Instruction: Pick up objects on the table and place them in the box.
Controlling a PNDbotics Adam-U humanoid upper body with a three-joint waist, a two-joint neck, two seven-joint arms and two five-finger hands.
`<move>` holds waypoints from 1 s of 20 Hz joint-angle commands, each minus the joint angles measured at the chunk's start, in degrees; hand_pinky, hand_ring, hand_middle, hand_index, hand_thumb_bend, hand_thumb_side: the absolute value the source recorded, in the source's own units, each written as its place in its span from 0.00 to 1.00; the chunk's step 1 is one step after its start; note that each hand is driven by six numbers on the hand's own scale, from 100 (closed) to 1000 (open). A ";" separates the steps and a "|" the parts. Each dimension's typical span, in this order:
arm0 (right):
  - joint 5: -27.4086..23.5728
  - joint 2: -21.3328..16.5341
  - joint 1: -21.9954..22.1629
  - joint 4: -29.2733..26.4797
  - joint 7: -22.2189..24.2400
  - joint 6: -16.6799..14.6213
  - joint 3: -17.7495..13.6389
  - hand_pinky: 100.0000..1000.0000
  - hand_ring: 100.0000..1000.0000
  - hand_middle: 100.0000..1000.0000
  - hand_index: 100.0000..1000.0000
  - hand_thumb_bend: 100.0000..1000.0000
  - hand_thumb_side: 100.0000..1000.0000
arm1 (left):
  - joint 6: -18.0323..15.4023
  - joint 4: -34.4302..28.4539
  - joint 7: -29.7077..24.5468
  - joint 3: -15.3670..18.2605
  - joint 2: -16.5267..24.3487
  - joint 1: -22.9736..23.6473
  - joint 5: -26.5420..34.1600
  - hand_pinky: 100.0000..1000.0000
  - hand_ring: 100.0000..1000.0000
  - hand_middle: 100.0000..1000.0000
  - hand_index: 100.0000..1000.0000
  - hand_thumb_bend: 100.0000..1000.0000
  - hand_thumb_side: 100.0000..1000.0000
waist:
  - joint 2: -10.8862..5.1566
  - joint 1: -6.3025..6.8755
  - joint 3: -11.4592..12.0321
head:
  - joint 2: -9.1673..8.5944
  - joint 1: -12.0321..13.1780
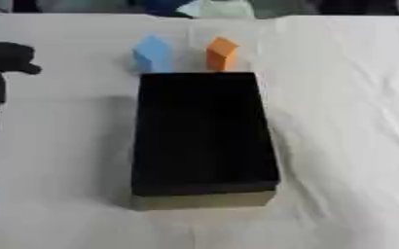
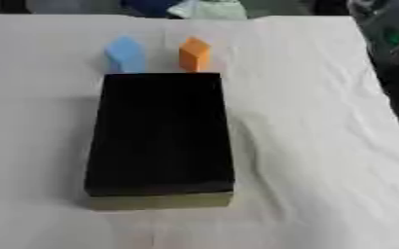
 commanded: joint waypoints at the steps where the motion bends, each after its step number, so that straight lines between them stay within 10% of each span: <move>1: 0.88 -1.17 -2.07 0.61 0.49 -0.04 -0.17 0.83 0.79 0.68 0.83 0.00 1.00 | 0.13 -0.80 -0.02 0.28 0.65 -0.21 -0.08 0.74 0.59 0.66 0.71 0.07 1.00 | -1.21 0.11 0.10 | 0.26 -0.25; 20: 9.50 9.06 -13.59 25.23 1.68 -3.58 1.86 0.83 0.82 0.73 0.84 0.00 1.00 | -0.21 -0.80 -0.55 -0.33 1.06 -0.80 0.07 0.74 0.59 0.66 0.71 0.06 1.00 | -0.59 0.15 1.33 | -0.44 -1.46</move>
